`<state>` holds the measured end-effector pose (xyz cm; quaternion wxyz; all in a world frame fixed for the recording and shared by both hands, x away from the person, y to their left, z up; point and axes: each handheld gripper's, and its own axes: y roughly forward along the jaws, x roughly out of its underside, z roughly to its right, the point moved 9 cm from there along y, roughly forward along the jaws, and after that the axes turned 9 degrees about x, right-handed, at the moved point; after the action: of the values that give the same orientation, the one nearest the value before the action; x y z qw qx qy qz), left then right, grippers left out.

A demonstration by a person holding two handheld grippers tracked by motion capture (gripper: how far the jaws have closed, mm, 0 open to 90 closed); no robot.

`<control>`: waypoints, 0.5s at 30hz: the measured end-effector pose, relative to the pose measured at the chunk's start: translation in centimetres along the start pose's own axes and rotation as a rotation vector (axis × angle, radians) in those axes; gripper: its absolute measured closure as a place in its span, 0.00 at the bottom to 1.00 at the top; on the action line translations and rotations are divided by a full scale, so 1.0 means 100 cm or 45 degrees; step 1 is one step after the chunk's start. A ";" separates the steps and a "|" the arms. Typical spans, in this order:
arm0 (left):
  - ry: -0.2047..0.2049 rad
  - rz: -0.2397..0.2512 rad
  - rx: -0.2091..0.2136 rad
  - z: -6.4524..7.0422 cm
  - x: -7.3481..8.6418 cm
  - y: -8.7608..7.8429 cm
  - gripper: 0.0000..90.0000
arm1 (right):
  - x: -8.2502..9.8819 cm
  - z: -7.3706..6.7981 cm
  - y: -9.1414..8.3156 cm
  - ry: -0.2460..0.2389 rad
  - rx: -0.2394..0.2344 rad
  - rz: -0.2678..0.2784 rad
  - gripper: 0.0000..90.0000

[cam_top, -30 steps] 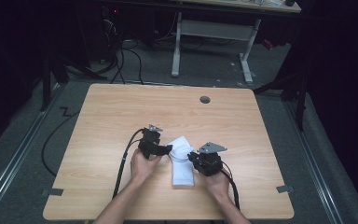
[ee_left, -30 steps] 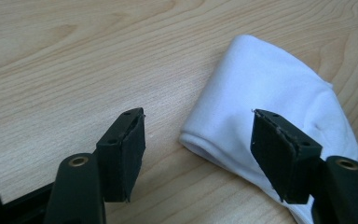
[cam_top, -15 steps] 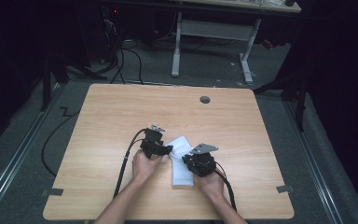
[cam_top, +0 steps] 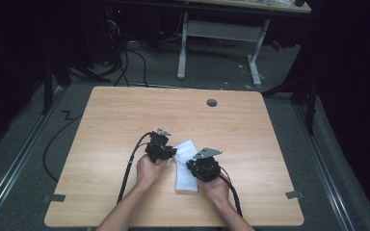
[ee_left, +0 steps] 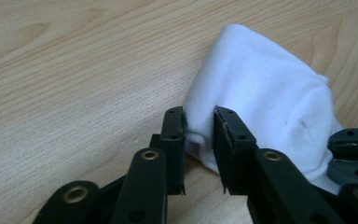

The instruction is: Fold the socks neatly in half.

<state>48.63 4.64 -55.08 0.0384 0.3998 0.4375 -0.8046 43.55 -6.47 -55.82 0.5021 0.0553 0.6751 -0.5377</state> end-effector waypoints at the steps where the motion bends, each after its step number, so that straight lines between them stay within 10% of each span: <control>1: 0.003 0.004 0.006 0.000 -0.001 -0.001 0.87 | 0.000 0.000 0.000 -0.005 -0.001 0.000 0.89; 15: 0.047 0.126 0.087 0.013 -0.013 -0.019 0.93 | -0.009 -0.009 -0.003 -0.028 -0.004 0.034 0.89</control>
<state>47.97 4.49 -52.50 0.0565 0.4366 0.3900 -0.8087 43.22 -5.47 -55.07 0.5165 0.0576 0.6697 -0.5305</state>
